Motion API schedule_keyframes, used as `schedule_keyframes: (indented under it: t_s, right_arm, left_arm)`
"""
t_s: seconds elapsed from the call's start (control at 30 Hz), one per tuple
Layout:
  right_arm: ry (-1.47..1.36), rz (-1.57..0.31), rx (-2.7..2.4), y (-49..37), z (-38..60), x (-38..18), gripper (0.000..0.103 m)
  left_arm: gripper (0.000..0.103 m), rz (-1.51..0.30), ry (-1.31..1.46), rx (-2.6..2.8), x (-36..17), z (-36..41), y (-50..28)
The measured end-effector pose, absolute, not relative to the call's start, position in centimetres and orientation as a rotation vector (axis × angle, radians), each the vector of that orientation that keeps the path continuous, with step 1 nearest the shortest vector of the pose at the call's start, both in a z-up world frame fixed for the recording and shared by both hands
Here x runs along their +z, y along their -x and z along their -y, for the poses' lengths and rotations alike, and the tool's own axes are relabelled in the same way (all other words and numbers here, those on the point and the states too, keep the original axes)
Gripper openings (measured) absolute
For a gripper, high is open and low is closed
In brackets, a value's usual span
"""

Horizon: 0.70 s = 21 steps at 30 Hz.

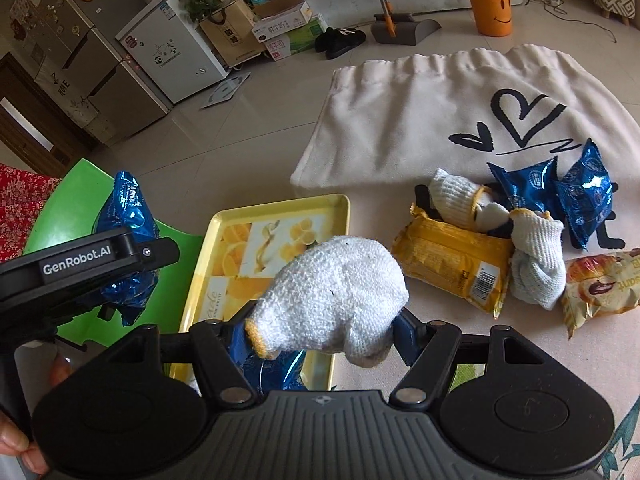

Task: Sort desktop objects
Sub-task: 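Carry glove and packet onto the yellow tray and open both grippers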

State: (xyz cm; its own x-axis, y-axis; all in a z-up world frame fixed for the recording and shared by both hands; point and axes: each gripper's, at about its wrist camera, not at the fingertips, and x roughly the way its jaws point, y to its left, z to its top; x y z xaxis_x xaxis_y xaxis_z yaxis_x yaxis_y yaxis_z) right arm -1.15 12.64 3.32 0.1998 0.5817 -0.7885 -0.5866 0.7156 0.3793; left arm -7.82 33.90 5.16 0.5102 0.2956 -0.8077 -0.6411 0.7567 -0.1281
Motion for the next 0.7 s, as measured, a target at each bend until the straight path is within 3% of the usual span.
schedule_keyframes:
  t_s: [0.63, 0.7]
  right_arm:
    - [-0.028, -1.192, 0.913, 0.3, -20.6, -1.8, 0.069]
    - [-0.032, -1.194, 0.919, 0.3, -21.2, -2.2, 0.069]
  left_arm:
    - [0.070, -0.968, 0.639, 0.782, 0.2, -40.3, 8.4]
    - [0.073, -0.961, 0.649, 0.802, 0.2, -40.5, 8.6]
